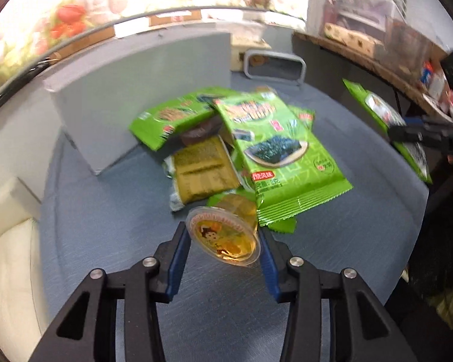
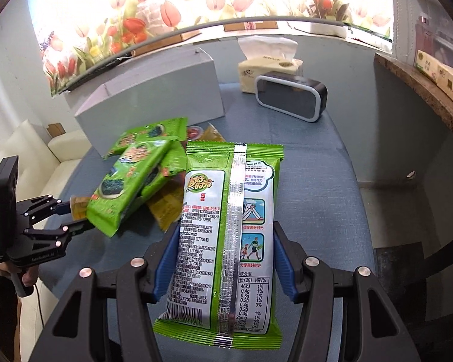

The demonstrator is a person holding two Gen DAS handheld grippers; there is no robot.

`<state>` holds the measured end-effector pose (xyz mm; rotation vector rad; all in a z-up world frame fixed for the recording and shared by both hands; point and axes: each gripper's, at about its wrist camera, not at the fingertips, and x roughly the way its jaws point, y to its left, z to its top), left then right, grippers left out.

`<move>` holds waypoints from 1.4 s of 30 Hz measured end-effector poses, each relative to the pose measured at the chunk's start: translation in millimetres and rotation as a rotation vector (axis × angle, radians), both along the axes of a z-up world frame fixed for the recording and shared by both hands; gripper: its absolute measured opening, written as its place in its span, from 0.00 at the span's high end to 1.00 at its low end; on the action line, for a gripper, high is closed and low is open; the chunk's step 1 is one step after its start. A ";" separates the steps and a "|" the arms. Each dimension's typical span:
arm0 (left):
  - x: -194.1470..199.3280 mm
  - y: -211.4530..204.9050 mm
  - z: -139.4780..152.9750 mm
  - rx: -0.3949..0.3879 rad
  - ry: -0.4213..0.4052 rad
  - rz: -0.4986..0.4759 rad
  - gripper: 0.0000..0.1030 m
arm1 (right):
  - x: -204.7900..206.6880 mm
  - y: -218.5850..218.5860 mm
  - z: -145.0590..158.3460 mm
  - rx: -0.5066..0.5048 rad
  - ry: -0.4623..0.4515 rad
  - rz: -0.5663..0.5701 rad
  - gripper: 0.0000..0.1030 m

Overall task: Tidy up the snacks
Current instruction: 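Carry both items into the white box and open both grippers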

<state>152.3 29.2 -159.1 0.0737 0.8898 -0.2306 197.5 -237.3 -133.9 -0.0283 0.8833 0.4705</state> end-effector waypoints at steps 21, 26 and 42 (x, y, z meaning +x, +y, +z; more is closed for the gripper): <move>50.2 59.4 148.3 -0.086 -0.235 0.345 0.53 | 40.3 112.3 110.2 -0.020 -0.233 0.222 0.40; 116.8 85.2 167.4 -0.092 -0.238 0.394 0.53 | 120.0 147.1 137.8 -0.047 -0.237 0.206 0.40; 233.2 149.8 129.3 -0.124 -0.088 0.440 0.52 | 282.5 237.4 97.4 -0.047 -0.086 0.217 0.32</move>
